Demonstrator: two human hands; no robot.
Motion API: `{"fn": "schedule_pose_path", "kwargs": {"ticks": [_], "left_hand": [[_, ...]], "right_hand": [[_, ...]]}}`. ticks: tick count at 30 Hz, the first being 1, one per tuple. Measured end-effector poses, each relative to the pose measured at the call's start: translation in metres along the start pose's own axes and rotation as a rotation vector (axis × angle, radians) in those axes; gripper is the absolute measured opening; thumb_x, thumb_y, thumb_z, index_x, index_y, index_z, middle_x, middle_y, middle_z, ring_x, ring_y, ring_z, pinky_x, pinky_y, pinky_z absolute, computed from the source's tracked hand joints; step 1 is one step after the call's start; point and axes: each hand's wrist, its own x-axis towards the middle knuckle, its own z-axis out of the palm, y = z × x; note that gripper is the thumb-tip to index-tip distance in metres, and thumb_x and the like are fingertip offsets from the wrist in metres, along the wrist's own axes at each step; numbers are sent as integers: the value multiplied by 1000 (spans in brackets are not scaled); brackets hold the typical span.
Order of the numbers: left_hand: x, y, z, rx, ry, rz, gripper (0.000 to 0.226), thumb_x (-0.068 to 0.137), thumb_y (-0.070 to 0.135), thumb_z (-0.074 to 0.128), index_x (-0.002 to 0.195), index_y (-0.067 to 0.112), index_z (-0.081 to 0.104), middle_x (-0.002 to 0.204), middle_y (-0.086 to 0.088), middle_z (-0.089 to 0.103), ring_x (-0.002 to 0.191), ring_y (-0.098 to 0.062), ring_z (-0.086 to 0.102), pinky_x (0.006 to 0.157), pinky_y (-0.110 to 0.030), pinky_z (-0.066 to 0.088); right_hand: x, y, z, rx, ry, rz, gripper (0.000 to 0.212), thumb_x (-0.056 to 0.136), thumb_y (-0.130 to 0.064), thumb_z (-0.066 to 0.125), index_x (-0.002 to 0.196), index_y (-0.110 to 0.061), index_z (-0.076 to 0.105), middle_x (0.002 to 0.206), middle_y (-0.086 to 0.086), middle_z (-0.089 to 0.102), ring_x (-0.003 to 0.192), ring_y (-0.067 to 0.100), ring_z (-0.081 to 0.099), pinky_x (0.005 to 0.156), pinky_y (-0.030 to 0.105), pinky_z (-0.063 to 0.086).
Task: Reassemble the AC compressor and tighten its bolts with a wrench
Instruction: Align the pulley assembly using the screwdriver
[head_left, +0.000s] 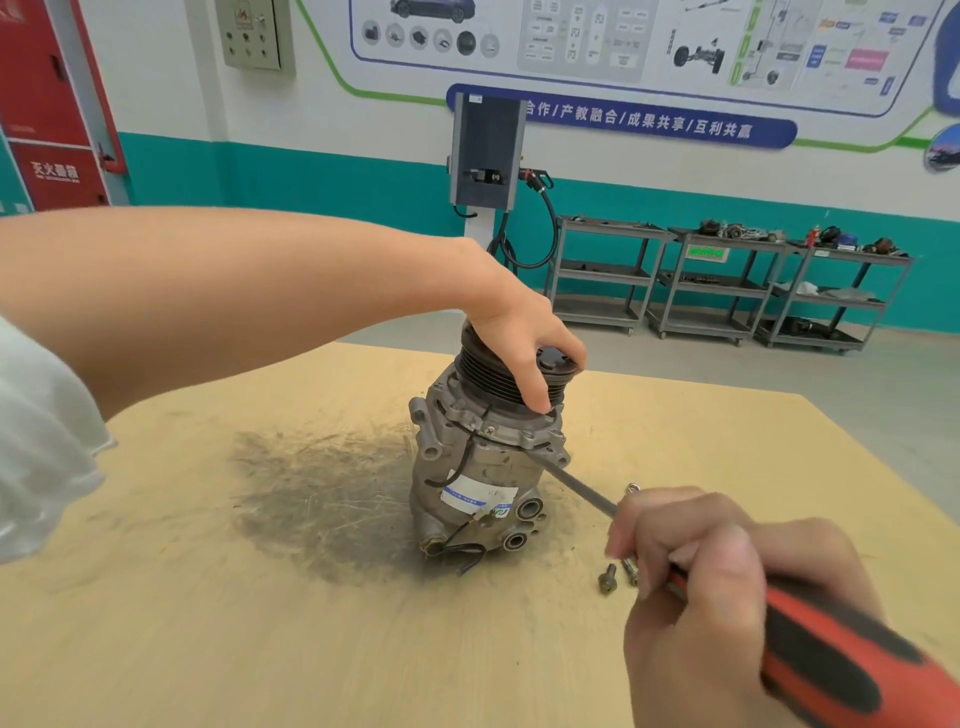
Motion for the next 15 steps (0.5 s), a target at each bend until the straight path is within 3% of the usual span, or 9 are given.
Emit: {"fn": "schedule_pose_path", "kwargs": {"ticks": [3, 6, 9, 11, 13, 15], "left_hand": [[2, 2, 0, -6, 8, -32, 65, 88, 66, 55, 142, 37, 35, 87, 7, 44, 83, -21, 48, 63, -31, 42], [0, 4, 3, -28, 7, -79, 68, 86, 67, 56, 144, 40, 33, 89, 6, 41, 91, -27, 46, 76, -41, 53], [-2, 5, 3, -18, 27, -75, 70, 86, 67, 57, 146, 40, 33, 92, 5, 40, 91, -25, 44, 69, -34, 46], [-3, 7, 4, -21, 40, -71, 70, 86, 65, 57, 146, 38, 33, 103, 1, 41, 94, -25, 44, 65, -31, 42], [-5, 7, 3, -21, 43, -64, 70, 87, 64, 58, 147, 37, 34, 108, 1, 41, 95, -25, 44, 63, -29, 40], [-5, 7, 4, -41, 42, -73, 71, 86, 64, 58, 147, 38, 34, 110, 1, 42, 97, -25, 44, 70, -32, 44]], "right_hand": [[-7, 3, 1, 177, 81, 63, 26, 77, -21, 53, 55, -13, 42, 43, -12, 46, 35, 25, 45, 48, 25, 32], [-9, 7, -21, 148, -114, -9, 30, 85, -17, 52, 57, -25, 46, 48, -6, 51, 41, 22, 51, 48, 28, 36], [1, 10, -33, 111, -171, -51, 35, 79, 4, 34, 53, -20, 38, 60, -22, 56, 51, 8, 56, 56, 22, 43], [6, 8, -18, 178, -113, -51, 31, 79, -1, 32, 55, -18, 41, 58, -24, 53, 50, 5, 53, 56, 21, 43], [5, 7, -8, 384, 39, 11, 19, 77, -18, 38, 67, -4, 46, 48, -12, 48, 44, 16, 47, 55, 27, 37], [5, 4, 2, 393, 143, 42, 40, 73, -23, 46, 78, 16, 40, 44, -5, 44, 40, 21, 42, 53, 30, 33]]}}
